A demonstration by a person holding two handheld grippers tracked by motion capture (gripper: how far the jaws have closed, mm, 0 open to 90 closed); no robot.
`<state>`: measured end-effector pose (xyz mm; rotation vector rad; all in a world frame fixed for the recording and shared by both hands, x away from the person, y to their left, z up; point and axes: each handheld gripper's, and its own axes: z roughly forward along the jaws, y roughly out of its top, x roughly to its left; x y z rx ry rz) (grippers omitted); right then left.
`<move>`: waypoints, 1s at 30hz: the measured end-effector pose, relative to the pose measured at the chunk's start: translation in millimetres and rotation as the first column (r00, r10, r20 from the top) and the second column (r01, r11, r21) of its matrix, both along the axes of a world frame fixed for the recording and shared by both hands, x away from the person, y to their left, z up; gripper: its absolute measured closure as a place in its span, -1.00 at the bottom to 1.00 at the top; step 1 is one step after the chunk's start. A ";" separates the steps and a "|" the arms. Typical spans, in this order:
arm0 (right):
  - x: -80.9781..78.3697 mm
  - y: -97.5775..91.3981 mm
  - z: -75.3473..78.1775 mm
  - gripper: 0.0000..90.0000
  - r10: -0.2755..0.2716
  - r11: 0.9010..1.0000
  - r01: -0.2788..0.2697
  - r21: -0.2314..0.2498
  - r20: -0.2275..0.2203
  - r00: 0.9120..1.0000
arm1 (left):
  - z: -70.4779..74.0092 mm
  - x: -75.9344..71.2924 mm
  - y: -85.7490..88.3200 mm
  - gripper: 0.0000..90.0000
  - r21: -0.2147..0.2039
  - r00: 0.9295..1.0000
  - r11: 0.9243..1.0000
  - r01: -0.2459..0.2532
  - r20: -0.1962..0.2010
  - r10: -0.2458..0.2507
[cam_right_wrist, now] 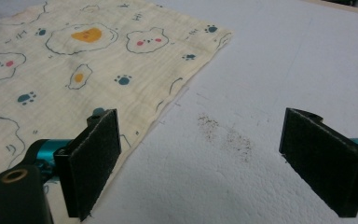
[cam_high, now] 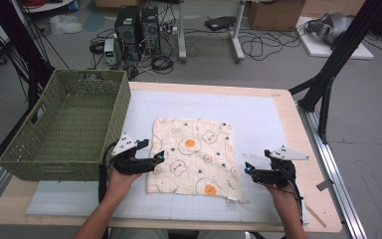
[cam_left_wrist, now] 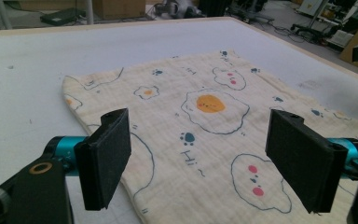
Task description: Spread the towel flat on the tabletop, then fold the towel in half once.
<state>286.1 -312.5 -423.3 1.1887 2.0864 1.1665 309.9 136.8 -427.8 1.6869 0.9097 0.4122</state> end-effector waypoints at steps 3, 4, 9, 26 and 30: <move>-0.3 -1.6 0.1 -0.74 -0.002 1.000 0.002 0.003 0.000 1.000 | 0.3 -0.6 0.2 -0.50 -0.008 1.000 1.000 0.005 0.001 -0.005; -0.3 -2.3 0.0 -0.74 -0.002 1.000 0.002 0.008 -0.001 1.000 | 0.3 -0.8 -0.1 -0.50 -0.007 1.000 1.000 0.005 0.002 -0.005; -0.4 -2.8 -0.2 -0.74 -0.011 1.000 0.011 0.005 -0.004 1.000 | -1.7 -0.2 -0.3 -0.50 -0.010 1.000 1.000 0.008 -0.012 -0.008; -1.1 0.9 1.1 -0.73 0.008 1.000 -0.008 0.013 -0.004 1.000 | 6.7 18.3 -3.6 -0.59 -0.028 0.998 0.999 -0.020 -0.054 0.018; 0.2 3.9 -0.2 -0.73 0.019 1.000 -0.019 0.011 -0.011 1.000 | 12.1 33.6 -14.9 -0.59 -0.007 0.998 1.000 -0.025 -0.058 0.024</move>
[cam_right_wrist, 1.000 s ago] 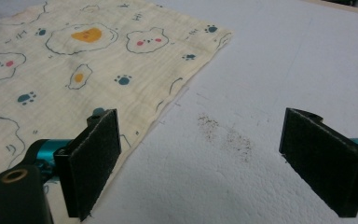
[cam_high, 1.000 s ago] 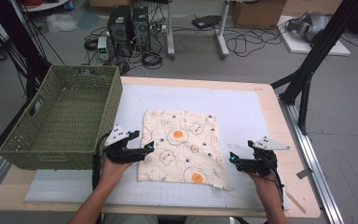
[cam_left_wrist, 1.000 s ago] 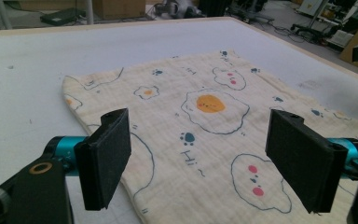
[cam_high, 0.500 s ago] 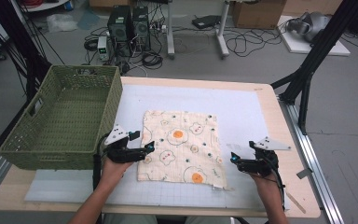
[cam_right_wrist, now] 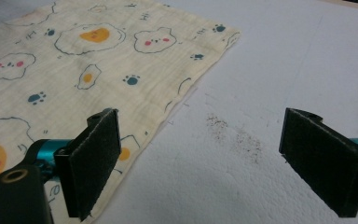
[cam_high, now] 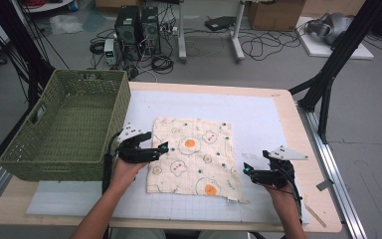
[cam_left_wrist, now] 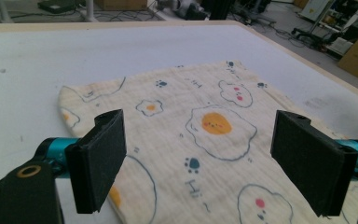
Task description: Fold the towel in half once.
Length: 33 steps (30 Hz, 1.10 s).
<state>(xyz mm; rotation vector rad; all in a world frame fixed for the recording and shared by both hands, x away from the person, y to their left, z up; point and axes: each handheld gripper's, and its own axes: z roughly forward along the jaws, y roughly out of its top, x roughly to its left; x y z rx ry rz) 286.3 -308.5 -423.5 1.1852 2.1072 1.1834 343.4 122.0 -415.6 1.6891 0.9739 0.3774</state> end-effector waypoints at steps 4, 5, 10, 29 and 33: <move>1.2 1.1 -1.1 -0.74 0.003 1.000 -0.003 0.001 -0.010 1.000 | 4.1 18.0 -11.6 -0.56 0.025 1.000 0.999 -0.023 -0.006 0.023; 1.5 1.0 -1.4 -0.73 0.006 1.000 -0.006 -0.002 -0.010 1.000 | 4.0 22.8 -12.7 -0.53 0.029 1.000 0.999 -0.023 -0.008 0.024; 2.2 0.9 -3.0 -0.73 0.010 1.000 -0.010 -0.005 -0.015 1.000 | -3.6 49.2 -15.7 -0.36 0.058 0.992 0.994 -0.095 -0.079 0.099; 20.3 10.6 -7.1 -0.74 0.034 0.999 -0.034 0.001 -0.063 0.997 | -36.4 106.3 -3.4 -0.07 0.174 0.947 0.953 -0.248 -0.165 0.277; 32.6 14.2 -7.5 -0.73 0.035 0.999 -0.035 0.004 -0.081 0.996 | -36.2 107.1 -8.2 0.11 0.204 0.959 0.959 -0.196 -0.163 0.231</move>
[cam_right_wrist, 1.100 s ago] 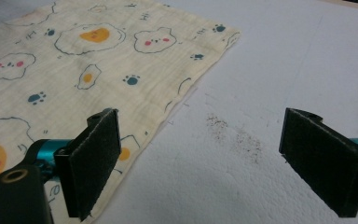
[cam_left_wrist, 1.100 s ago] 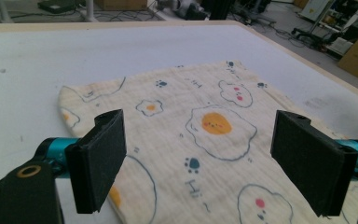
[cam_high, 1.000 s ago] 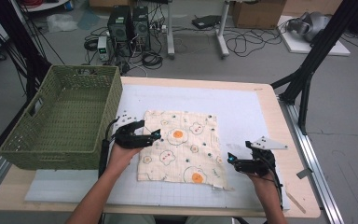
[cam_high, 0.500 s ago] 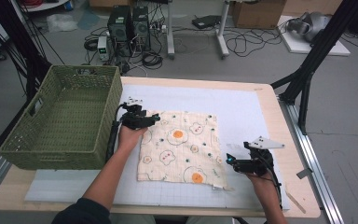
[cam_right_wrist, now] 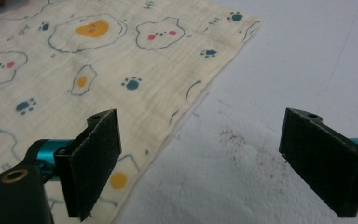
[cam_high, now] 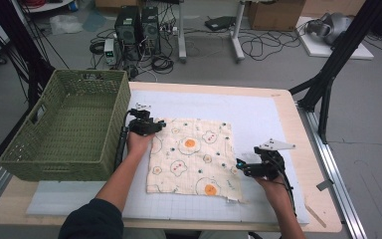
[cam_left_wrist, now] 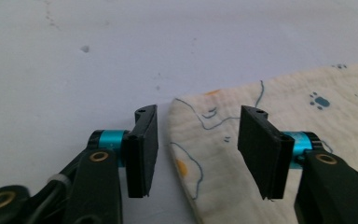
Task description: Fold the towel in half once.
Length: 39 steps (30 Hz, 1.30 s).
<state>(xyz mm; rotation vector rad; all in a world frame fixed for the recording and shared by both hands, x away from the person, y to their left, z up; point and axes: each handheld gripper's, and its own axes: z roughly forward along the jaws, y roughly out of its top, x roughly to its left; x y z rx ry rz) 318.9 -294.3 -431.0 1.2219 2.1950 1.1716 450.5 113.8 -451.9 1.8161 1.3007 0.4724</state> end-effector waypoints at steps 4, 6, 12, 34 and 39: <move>24.5 5.4 1.9 -0.67 -0.008 1.000 0.008 -0.006 -0.028 1.000 | 0.3 -0.4 -5.8 0.25 0.074 1.000 0.997 0.008 0.015 -0.009; 38.6 9.4 2.0 -0.64 -0.004 1.000 0.004 0.010 -0.051 0.999 | 0.8 -0.3 -2.8 0.43 0.088 1.000 0.996 0.007 0.017 -0.008; 83.7 26.4 8.0 -0.50 0.003 1.000 -0.005 -0.022 -0.096 0.995 | 0.8 0.1 1.7 0.90 0.070 1.000 0.997 0.026 0.013 -0.027; 130.7 68.5 -7.6 0.93 0.057 0.976 -0.074 -0.205 -0.087 0.995 | 4.8 -1.3 8.3 0.91 -0.009 1.000 1.000 0.029 -0.003 -0.029; 131.5 58.5 1.2 0.93 0.009 0.989 -0.012 -0.149 -0.022 1.000 | 19.3 -2.4 13.0 0.92 -0.071 0.997 0.997 0.017 0.083 -0.011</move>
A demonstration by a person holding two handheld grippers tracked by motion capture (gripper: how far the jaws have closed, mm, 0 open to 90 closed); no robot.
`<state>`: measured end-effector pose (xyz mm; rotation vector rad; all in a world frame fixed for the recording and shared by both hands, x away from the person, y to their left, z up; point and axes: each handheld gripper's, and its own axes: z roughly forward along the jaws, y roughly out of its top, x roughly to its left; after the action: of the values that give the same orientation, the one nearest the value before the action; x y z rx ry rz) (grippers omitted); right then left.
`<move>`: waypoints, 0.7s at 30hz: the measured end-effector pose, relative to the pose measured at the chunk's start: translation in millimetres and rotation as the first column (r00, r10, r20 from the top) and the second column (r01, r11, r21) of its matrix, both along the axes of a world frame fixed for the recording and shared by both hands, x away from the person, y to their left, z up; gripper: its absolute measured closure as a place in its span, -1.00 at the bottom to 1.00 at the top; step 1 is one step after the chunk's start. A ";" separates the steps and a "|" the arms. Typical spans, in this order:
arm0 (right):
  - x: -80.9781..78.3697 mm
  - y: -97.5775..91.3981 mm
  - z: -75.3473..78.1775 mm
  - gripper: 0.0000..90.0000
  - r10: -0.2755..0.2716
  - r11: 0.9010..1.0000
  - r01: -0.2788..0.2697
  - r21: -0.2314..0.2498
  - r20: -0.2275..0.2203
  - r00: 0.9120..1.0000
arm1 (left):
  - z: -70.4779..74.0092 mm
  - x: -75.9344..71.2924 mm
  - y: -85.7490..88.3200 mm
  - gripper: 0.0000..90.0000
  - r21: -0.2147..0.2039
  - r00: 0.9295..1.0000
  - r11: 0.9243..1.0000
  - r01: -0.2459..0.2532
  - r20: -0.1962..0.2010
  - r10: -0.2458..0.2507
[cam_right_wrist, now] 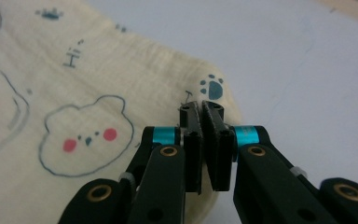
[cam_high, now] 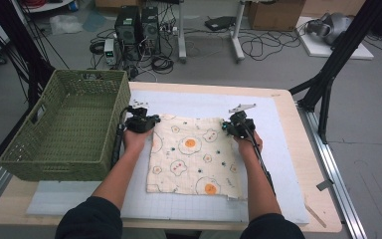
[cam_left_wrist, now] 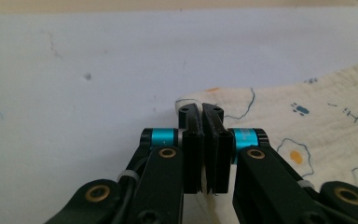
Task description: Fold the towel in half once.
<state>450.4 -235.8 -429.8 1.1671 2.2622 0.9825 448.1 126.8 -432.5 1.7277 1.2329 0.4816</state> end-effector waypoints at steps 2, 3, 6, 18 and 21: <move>-0.9 -2.7 6.0 0.93 -0.013 1.000 0.012 0.022 0.031 0.999 | 6.2 -0.6 0.8 0.92 -0.018 0.999 1.000 0.009 0.038 -0.008; -1.4 -3.6 8.2 0.93 -0.011 1.000 0.010 0.022 0.047 0.999 | 8.4 -1.2 1.3 0.92 -0.033 0.998 0.999 0.011 0.054 -0.009; -4.0 -4.6 10.9 0.93 -0.001 0.999 -0.001 0.041 0.051 0.999 | 10.6 -3.2 2.7 0.92 -0.041 0.998 0.999 0.031 0.063 -0.028; -26.1 -9.8 21.7 0.93 0.069 0.994 -0.075 0.075 0.085 0.994 | 17.8 -29.4 7.6 0.91 -0.059 0.993 0.994 0.087 0.085 -0.081; -33.2 -14.4 22.9 0.93 0.080 0.993 -0.088 0.083 0.090 0.993 | 19.5 -36.7 5.6 0.91 -0.044 0.991 0.993 0.105 0.090 -0.101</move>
<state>417.2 -250.2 -407.0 1.0503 2.2362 1.1518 411.5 132.4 -413.0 1.7021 1.0792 0.4574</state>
